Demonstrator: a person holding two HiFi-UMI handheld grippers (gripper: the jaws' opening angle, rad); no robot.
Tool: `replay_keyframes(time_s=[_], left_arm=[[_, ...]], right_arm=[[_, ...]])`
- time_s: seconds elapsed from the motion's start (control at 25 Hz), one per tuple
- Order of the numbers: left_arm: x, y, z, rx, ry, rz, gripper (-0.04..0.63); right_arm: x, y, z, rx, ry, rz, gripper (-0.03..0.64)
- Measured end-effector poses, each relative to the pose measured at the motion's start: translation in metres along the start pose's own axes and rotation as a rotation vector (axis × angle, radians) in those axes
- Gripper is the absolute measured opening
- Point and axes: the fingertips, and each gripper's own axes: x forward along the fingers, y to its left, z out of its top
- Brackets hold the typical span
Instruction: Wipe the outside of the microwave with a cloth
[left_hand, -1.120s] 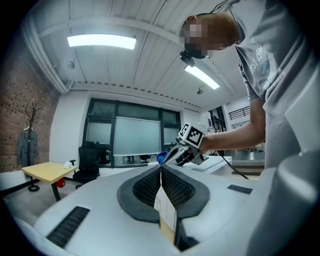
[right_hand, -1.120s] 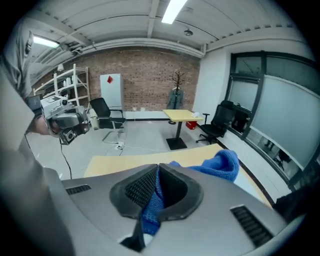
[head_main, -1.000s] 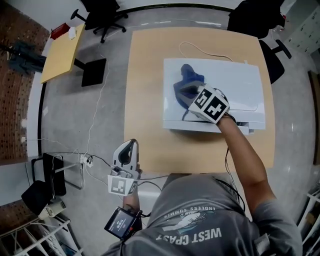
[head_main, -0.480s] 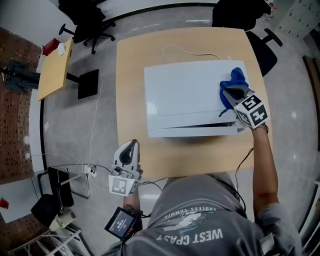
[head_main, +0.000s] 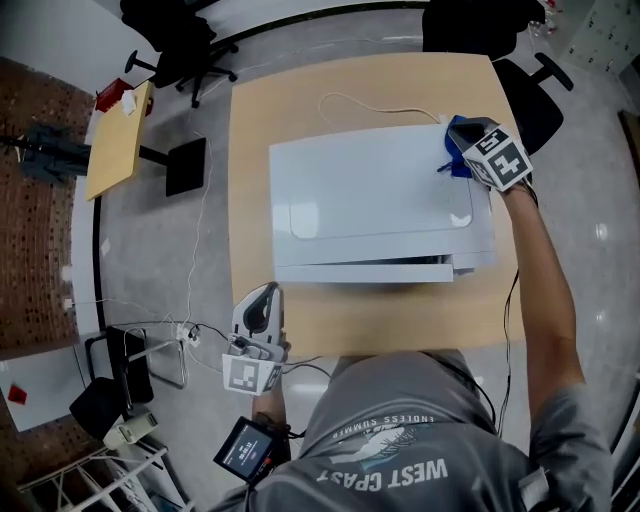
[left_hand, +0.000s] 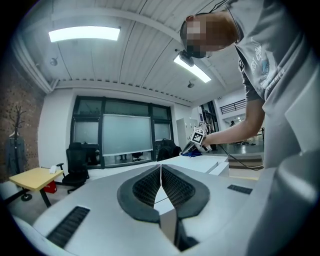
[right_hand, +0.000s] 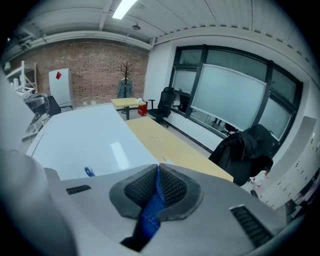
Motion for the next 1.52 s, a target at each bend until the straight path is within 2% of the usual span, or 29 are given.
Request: replay_keyframes(time_s=[0.12,0.2,0.36,0.64,0.76,0.88,0.96,1.04,1.16,1.28,1.44,1.52], left_arm=[[-0.003,-0.005,-0.006,-0.007,0.014,0.025,0.023],[-0.008,-0.004,-0.011,-0.016,0.02,0.045,0.023],[-0.021,0.003,-0.021,-0.042,0.016,0.084,0.023],[-0.062,0.033,-0.036,-0.113,-0.014,0.163,0.023],[-0.078,0.046,-0.048,-0.172,-0.03,0.203,0.023],[-0.095,0.058,-0.076,-0.233,-0.047,0.26,0.023],[-0.111,0.073,-0.095,-0.262,-0.048,0.287,0.023],[-0.128,0.091,-0.109,-0.285,-0.051,0.307,0.023],[-0.14,0.11,-0.121,-0.311,-0.063,0.321,0.023],[-0.144,0.121,-0.13,-0.337,-0.079,0.321,0.023],[-0.153,0.13,-0.147,-0.382,-0.084,0.317,0.023],[-0.159,0.134,-0.153,-0.403,-0.086,0.327,0.023]], right_arm=[[0.021,0.004,0.022,-0.088,-0.003,0.037,0.028],[0.033,0.023,0.042,-0.15,-0.023,0.09,0.028],[0.063,0.083,0.09,-0.248,-0.069,0.212,0.028],[0.106,0.199,0.192,-0.315,-0.116,0.414,0.028],[0.129,0.242,0.228,-0.365,-0.105,0.459,0.028],[0.168,0.275,0.243,-0.488,-0.044,0.462,0.028],[0.191,0.293,0.251,-0.582,0.023,0.444,0.028],[0.211,0.312,0.25,-0.701,0.132,0.443,0.028],[0.232,0.329,0.233,-0.928,0.388,0.456,0.028],[0.246,0.341,0.215,-1.096,0.639,0.471,0.028],[0.255,0.383,0.165,-1.134,0.912,0.648,0.028],[0.253,0.397,0.134,-1.196,1.067,0.716,0.028]])
